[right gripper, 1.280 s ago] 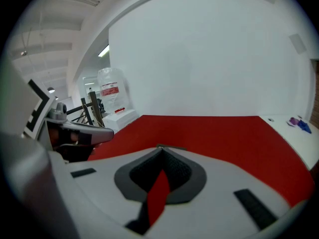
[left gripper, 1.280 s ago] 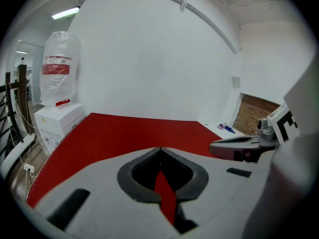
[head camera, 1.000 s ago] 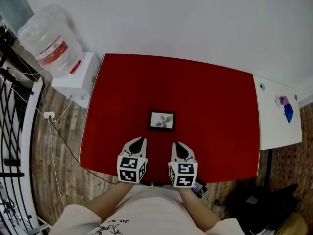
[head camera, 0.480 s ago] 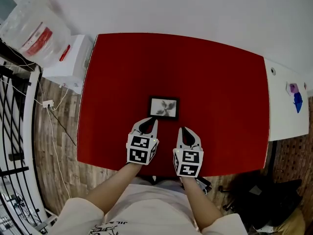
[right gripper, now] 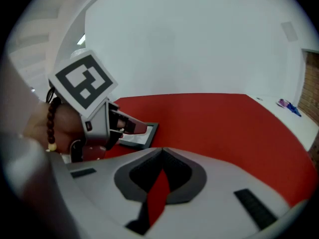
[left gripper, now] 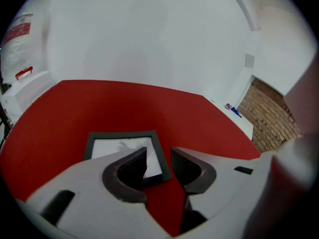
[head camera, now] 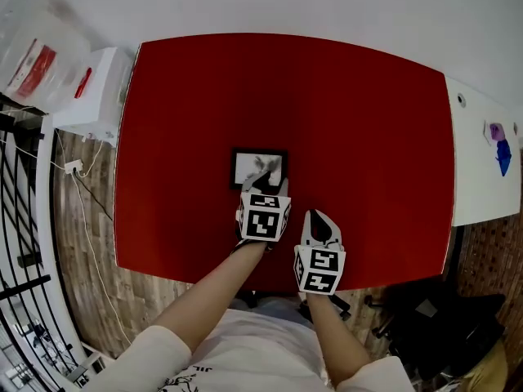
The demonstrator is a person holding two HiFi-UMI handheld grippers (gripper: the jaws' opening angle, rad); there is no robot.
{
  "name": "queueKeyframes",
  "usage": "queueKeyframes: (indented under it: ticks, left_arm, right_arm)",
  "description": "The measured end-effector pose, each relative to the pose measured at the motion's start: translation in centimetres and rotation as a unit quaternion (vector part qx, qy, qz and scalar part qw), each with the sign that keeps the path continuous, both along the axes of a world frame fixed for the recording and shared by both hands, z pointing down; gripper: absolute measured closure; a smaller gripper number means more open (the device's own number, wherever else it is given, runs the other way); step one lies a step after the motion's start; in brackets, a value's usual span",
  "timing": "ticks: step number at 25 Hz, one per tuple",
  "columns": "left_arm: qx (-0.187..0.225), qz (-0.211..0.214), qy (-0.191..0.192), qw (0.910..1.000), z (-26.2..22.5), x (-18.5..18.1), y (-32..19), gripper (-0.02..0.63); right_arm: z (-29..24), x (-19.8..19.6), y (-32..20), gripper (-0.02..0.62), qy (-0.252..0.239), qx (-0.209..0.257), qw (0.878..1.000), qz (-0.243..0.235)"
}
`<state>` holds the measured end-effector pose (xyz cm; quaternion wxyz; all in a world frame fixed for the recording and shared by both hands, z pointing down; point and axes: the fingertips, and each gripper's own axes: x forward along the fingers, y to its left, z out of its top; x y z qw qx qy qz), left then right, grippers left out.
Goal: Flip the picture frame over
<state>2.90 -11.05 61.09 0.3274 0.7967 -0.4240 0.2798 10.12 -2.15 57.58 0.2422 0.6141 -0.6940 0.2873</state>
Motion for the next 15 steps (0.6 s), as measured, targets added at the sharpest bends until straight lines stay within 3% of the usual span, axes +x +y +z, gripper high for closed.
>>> queueKeyframes:
  ticks: [8,15]
  left_arm:
    - [-0.028,-0.032,-0.048,0.998,3.6,2.2,-0.5,0.445]
    - [-0.01,-0.051,-0.115,0.992,4.6,1.7,-0.9,0.458]
  right_arm:
    - [1.6,2.8,0.0,0.589,-0.013,-0.007,1.0,0.013]
    - [2.3,3.2,0.0,0.589,-0.027,-0.01,1.0,0.009]
